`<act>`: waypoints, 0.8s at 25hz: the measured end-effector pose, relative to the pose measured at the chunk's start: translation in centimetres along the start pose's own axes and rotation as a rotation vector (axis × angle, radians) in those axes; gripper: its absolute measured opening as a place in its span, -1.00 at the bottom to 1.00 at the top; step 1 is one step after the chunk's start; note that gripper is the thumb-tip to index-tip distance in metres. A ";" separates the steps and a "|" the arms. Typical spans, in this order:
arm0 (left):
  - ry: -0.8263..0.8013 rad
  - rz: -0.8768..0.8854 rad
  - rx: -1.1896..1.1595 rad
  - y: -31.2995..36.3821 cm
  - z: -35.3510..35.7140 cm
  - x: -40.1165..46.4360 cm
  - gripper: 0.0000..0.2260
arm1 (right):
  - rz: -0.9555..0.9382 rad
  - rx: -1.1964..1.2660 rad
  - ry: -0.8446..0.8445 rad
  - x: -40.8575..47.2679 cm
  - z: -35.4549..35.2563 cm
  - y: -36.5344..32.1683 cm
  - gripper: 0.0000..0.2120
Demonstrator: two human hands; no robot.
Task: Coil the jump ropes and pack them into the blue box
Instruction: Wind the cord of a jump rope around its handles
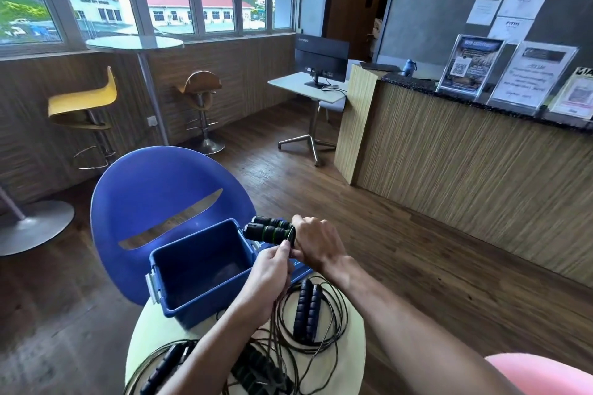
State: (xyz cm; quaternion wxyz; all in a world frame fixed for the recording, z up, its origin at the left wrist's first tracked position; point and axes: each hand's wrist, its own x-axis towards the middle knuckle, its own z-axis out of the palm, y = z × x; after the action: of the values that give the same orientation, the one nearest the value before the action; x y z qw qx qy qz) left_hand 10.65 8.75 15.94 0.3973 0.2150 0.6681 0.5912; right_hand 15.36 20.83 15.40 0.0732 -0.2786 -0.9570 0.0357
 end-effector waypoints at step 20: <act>-0.067 0.128 -0.088 -1.6 0.2 0.1 -0.74 | 0.049 0.052 0.000 1.3 -1.2 0.3 -0.30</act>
State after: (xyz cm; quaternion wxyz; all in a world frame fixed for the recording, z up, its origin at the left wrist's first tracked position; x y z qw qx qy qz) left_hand 11.05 8.56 14.35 0.3898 0.2593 0.6127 0.6367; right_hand 14.63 21.83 16.75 0.0792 -0.3001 -0.9486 0.0623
